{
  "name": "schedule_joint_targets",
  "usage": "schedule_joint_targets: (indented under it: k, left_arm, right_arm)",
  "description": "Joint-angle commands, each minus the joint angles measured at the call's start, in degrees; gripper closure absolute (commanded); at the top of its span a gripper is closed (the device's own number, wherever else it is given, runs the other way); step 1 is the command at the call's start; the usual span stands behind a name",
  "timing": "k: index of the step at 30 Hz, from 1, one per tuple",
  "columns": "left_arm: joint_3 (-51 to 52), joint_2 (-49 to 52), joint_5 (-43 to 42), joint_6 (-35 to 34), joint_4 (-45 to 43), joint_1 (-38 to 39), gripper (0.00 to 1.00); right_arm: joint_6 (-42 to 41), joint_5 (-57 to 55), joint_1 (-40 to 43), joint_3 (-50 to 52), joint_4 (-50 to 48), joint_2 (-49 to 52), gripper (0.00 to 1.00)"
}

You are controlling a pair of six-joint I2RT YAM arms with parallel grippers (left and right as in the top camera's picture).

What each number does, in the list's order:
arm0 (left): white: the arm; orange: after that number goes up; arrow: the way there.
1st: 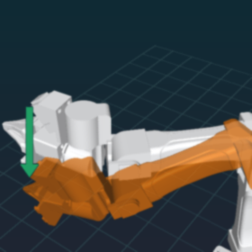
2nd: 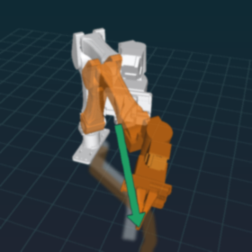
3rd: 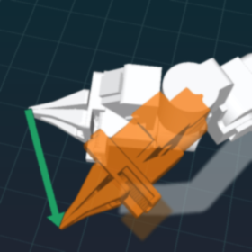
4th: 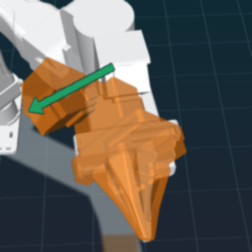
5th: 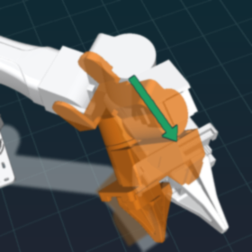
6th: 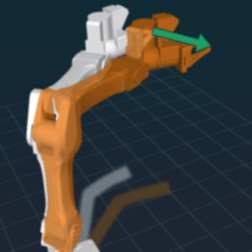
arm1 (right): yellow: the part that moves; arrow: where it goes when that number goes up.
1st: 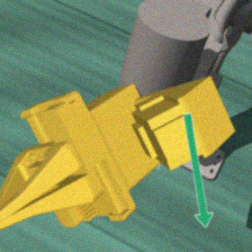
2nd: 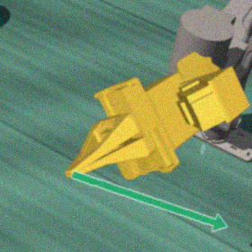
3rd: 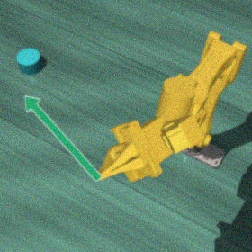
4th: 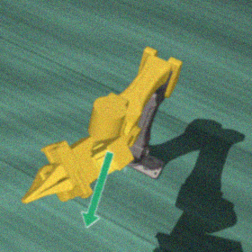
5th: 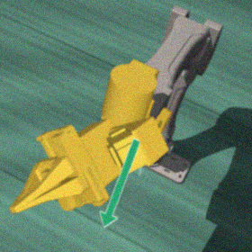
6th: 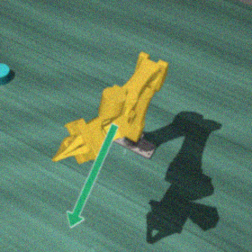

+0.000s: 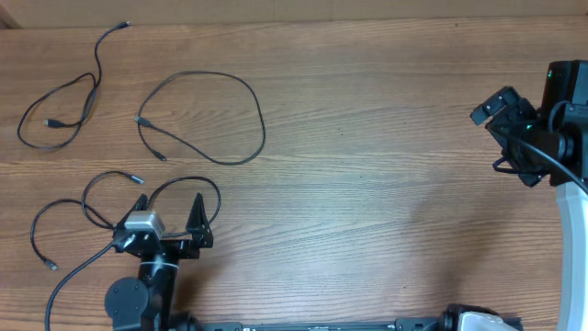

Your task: Untangle cables

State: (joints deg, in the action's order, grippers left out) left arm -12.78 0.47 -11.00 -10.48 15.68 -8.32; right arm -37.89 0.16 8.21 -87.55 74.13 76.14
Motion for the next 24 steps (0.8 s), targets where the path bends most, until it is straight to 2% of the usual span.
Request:
schedule_joint_targets:
  k: [1, 5, 8, 11, 14, 24]
  left_arm:
    - [4.3, -0.2, 4.2, -0.1, -3.3, 1.2, 0.01]
    - [8.5, -0.2, 11.1, -1.5, -7.9, 3.5, 0.00]
    - [12.2, -0.3, 11.9, -2.0, -13.5, 4.1, 0.00]
    - [12.5, -0.3, 11.2, -1.0, -11.1, 4.2, 0.01]
    - [12.5, -0.3, 9.7, 4.9, -11.0, 4.3, 0.01]
    - [12.5, -0.3, 10.3, 4.9, -11.2, 7.5, 0.01]
  right_arm:
    - [0.3, 0.0, 0.2, -1.3, -0.3, -0.1, 0.00]
    - [0.3, 0.0, 0.2, -1.3, -0.3, -0.1, 0.00]
    - [0.3, 0.0, 0.2, -1.3, -0.3, -0.1, 0.00]
    - [0.3, 0.0, 0.2, -1.3, -0.3, -0.1, 0.00]
    - [0.2, 0.0, 0.2, -1.3, -0.3, -0.1, 0.00]
    - [0.2, 0.0, 0.2, -1.3, -0.3, -0.1, 0.00]
